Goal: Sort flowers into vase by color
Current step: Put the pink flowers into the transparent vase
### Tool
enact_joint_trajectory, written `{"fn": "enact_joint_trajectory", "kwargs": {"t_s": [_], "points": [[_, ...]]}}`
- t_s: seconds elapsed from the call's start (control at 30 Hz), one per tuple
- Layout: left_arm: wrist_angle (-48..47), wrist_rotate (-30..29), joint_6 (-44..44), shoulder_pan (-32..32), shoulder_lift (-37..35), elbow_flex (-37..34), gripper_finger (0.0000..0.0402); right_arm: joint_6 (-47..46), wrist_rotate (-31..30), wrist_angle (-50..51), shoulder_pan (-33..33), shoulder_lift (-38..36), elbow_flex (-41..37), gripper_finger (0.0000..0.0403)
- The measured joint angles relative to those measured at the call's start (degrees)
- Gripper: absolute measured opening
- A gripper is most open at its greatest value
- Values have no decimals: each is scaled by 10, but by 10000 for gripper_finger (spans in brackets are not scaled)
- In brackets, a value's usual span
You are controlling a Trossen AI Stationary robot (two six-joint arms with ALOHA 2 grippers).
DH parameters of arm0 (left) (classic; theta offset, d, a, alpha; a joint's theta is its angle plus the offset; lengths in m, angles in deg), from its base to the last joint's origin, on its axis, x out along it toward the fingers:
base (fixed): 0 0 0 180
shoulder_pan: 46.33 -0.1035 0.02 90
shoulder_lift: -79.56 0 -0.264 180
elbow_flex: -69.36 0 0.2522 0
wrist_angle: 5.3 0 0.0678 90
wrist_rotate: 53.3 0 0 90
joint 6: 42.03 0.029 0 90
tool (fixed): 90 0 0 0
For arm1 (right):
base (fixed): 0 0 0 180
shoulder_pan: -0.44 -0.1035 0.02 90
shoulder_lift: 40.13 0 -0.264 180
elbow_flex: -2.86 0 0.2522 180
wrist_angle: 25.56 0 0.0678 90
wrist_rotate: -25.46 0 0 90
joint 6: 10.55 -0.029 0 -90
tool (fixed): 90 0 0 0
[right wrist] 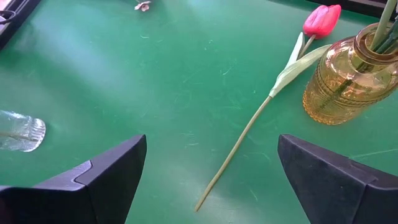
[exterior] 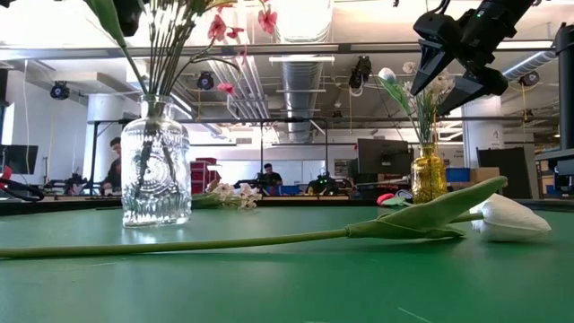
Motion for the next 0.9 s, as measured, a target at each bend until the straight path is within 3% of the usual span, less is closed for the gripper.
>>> {"fn": "enact_joint_trajectory", "kwargs": {"t_s": [0.3, 0.9], "points": [[7, 0, 0, 0, -9, 3, 286, 0, 0, 0, 0, 0, 0, 357], [-56, -13, -24, 0, 36, 82, 291, 0, 0, 0, 0, 0, 0, 357]]}}
